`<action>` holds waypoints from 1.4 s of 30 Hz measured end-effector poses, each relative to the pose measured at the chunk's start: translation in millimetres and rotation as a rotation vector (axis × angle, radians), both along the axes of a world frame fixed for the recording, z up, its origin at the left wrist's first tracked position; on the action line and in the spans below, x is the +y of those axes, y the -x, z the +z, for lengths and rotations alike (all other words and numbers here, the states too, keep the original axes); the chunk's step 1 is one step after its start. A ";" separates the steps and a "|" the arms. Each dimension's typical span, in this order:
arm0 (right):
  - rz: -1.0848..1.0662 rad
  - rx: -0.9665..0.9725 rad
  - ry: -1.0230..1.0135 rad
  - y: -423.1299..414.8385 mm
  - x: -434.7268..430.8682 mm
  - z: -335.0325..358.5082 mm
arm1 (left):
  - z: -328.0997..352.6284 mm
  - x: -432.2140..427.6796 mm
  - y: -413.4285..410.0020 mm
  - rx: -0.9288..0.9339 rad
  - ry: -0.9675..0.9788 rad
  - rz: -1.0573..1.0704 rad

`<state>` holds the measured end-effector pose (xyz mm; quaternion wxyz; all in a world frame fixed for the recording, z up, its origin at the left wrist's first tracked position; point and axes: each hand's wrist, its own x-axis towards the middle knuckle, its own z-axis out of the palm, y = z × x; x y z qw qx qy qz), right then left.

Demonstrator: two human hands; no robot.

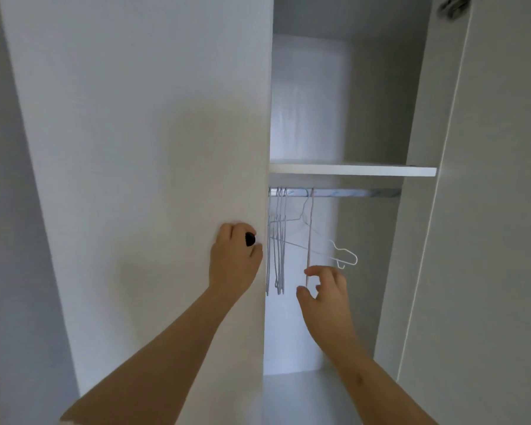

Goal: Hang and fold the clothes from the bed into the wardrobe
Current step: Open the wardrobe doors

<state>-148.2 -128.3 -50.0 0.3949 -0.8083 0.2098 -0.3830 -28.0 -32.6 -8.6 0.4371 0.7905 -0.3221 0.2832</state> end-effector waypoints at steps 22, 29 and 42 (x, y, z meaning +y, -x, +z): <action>0.651 -0.020 -0.039 -9.0 174.0 -20.0 | -26.3 245.8 149.5 0.092 0.577 0.264; 0.702 -0.028 -0.035 -20.1 248.3 -19.9 | -21.6 340.4 131.1 0.175 0.728 0.357; 0.613 -0.002 -0.073 -22.5 370.5 -37.4 | -29.7 426.2 96.2 0.266 0.670 0.037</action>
